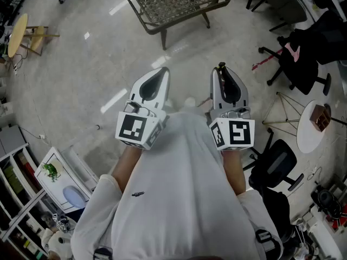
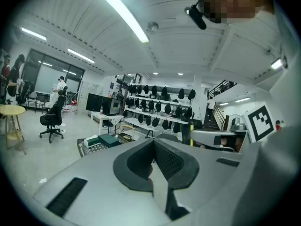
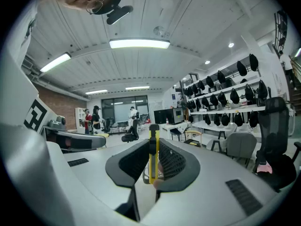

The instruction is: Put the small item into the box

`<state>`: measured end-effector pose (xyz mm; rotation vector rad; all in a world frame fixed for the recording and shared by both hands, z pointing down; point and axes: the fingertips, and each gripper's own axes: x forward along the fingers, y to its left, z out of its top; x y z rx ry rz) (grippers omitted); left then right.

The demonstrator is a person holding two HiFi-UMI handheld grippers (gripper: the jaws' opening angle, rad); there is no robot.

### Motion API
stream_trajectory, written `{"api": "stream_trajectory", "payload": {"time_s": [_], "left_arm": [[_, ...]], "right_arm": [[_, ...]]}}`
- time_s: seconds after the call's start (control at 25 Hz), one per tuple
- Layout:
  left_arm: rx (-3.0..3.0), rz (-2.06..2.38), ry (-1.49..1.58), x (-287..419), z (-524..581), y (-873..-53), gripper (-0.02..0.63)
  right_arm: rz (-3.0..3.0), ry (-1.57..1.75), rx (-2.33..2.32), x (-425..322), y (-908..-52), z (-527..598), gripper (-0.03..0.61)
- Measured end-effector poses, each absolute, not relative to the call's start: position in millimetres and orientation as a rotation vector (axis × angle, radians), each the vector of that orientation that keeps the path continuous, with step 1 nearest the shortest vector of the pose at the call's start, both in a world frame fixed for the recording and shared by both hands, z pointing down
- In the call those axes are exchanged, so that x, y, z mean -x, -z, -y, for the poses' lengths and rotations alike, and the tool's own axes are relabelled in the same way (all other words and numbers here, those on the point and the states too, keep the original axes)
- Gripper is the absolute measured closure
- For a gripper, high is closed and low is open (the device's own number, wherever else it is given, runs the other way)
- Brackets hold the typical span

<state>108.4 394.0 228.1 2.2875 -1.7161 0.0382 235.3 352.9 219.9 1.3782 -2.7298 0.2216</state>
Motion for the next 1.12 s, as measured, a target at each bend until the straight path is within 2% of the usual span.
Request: {"api": "stream_trajectory", "payload": {"time_s": [0.76, 1.12], "left_arm": [[-2.313, 1.713, -0.068, -177, -368, -239, 0.612], [-2.305, 1.706, -0.1, -177, -345, -245, 0.612]], "right_arm": [[2.779, -0.218, -1.355, -295, -231, -333, 0.525], [2.781, -0.249, -1.357, -300, -237, -311, 0.525]]}}
